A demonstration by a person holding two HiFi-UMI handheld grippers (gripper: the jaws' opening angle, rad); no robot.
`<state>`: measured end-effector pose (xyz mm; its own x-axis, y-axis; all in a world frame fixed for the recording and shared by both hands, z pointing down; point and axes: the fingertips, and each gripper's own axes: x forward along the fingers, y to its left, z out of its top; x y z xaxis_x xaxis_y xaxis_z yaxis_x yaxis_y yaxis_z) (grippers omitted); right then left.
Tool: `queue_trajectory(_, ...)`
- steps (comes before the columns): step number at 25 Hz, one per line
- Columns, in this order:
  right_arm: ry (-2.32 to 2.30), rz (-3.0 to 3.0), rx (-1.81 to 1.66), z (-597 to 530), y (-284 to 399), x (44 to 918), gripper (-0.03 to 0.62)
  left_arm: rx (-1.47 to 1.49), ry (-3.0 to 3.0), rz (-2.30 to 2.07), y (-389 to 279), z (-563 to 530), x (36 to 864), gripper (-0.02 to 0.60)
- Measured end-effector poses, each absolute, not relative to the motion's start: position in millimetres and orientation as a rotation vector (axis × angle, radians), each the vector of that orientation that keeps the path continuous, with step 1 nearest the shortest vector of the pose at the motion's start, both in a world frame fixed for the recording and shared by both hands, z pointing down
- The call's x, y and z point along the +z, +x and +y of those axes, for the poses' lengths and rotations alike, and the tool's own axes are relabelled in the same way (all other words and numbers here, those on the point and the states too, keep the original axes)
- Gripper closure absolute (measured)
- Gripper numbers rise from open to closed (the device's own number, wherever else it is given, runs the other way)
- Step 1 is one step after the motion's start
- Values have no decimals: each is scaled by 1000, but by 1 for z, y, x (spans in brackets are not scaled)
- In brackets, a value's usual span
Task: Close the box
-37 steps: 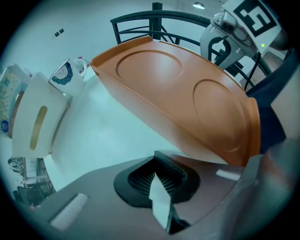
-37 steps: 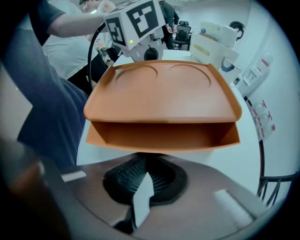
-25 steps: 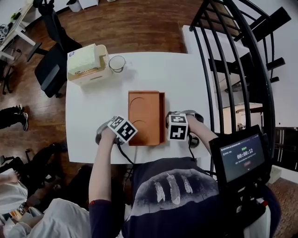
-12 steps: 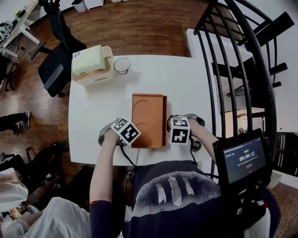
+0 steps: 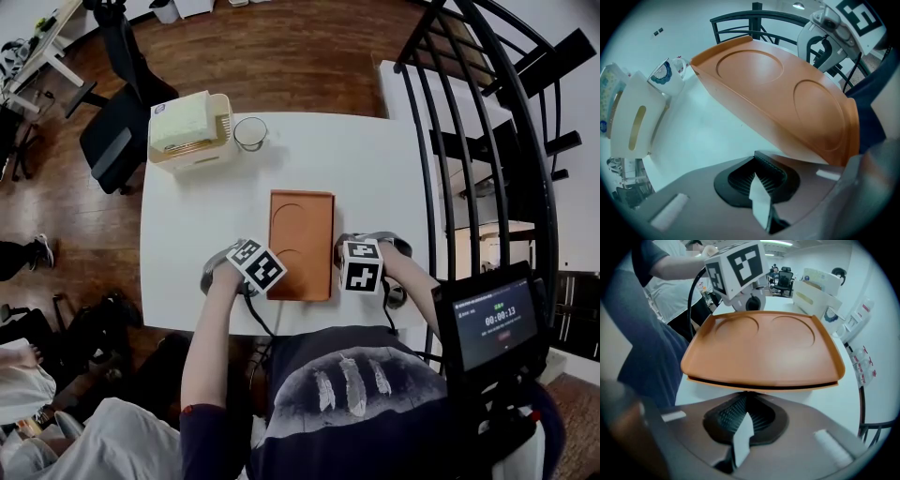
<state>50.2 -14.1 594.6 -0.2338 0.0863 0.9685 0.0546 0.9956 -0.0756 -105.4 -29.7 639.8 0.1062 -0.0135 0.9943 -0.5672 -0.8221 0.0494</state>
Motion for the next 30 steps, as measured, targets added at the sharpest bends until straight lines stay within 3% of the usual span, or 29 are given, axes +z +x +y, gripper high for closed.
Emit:
queue_trajectory(21, -98, -1821, 3, -17, 42, 586, 589, 1794, 1994, -548, -104, -28, 637, 568)
queue_trajectory(30, 23, -1899, 152, -31, 57, 572, 589, 1533, 1946, -775, -118, -34, 645, 566)
